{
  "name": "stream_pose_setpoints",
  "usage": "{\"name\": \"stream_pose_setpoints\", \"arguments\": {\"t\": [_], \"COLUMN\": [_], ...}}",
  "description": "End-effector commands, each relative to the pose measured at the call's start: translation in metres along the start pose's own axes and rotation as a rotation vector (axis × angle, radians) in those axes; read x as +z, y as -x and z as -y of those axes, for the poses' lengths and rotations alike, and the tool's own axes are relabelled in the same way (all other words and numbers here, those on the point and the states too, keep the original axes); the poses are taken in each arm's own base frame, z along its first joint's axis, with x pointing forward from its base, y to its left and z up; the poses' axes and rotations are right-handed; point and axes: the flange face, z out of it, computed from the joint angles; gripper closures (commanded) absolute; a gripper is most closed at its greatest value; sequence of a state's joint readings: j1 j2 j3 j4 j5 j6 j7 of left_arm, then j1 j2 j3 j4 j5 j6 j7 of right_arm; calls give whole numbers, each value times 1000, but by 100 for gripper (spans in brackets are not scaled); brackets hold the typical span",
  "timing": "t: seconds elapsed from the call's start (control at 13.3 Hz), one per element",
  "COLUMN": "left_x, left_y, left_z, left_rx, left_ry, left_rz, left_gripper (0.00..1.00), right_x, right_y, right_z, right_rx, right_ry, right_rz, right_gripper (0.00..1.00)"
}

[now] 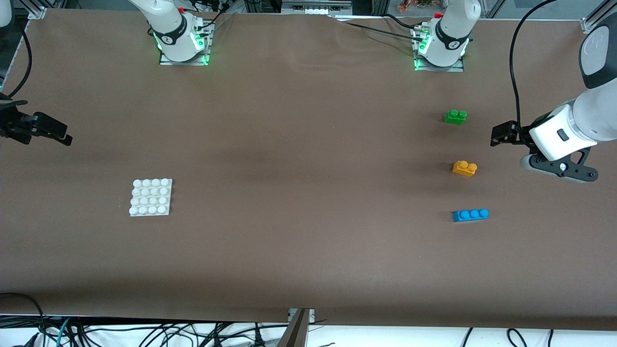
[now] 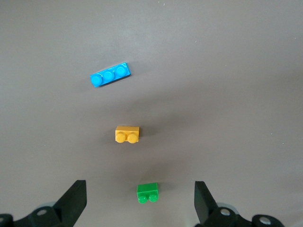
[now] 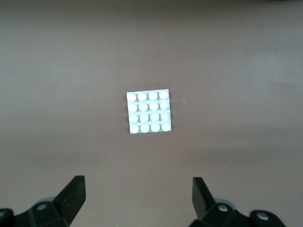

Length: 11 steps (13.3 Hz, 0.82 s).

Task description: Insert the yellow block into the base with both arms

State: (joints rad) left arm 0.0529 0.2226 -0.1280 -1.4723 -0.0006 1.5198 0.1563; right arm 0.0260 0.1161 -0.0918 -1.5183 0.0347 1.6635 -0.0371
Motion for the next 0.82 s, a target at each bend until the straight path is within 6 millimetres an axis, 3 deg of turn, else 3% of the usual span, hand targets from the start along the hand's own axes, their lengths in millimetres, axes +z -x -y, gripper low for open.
{"name": "stream_pose_setpoints", "arguments": {"t": [0.0,0.75], "left_x": [-3,-3], "left_y": [3,3], "left_z": [0,0], "left_rx": [-3,-3], "left_ry": [-3,-3], "left_rz": [5,5], "left_gripper": [0,0], "right_x": [-4,0], "right_y": [6,4], "right_z": [4,4], "right_rx": [10,7], "right_ry": [-3,8], "right_rz": [3,8], "right_gripper": [0,0]}}
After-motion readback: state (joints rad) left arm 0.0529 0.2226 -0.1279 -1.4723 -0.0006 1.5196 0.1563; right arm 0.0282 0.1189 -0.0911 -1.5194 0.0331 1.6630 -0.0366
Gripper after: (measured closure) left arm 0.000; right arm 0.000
